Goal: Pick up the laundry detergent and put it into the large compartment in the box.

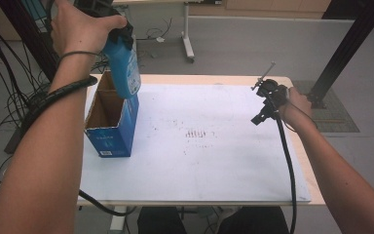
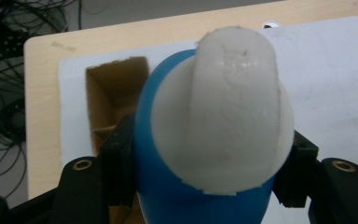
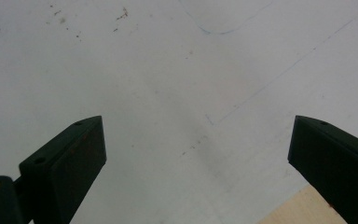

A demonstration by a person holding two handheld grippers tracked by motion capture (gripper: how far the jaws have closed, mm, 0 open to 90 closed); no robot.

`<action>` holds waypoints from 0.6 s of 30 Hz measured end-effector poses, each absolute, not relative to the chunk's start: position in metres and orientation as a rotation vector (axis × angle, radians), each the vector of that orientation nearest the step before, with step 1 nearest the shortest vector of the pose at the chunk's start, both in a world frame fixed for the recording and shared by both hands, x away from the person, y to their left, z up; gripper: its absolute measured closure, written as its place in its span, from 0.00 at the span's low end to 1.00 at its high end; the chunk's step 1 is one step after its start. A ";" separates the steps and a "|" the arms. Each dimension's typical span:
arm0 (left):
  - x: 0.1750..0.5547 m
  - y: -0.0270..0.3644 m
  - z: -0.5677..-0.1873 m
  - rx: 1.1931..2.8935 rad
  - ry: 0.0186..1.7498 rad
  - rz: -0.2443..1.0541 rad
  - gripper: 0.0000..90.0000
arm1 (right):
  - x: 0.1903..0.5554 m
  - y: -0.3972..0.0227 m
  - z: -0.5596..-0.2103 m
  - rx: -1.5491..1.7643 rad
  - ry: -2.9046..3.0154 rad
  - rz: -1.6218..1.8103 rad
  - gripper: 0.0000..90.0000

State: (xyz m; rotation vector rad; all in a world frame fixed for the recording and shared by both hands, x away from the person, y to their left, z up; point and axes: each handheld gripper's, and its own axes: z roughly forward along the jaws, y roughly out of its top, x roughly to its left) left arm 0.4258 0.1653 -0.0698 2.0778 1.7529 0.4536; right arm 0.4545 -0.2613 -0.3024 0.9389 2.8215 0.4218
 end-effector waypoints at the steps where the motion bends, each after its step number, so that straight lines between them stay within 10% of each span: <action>1: 0.427 0.169 -0.071 2.073 1.772 0.462 0.42 | 0.454 -0.262 -0.302 0.942 2.821 0.422 0.04; 18: 0.430 0.212 -0.078 1.982 1.942 0.499 0.42 | 0.454 -0.262 -0.302 0.935 2.821 0.427 0.04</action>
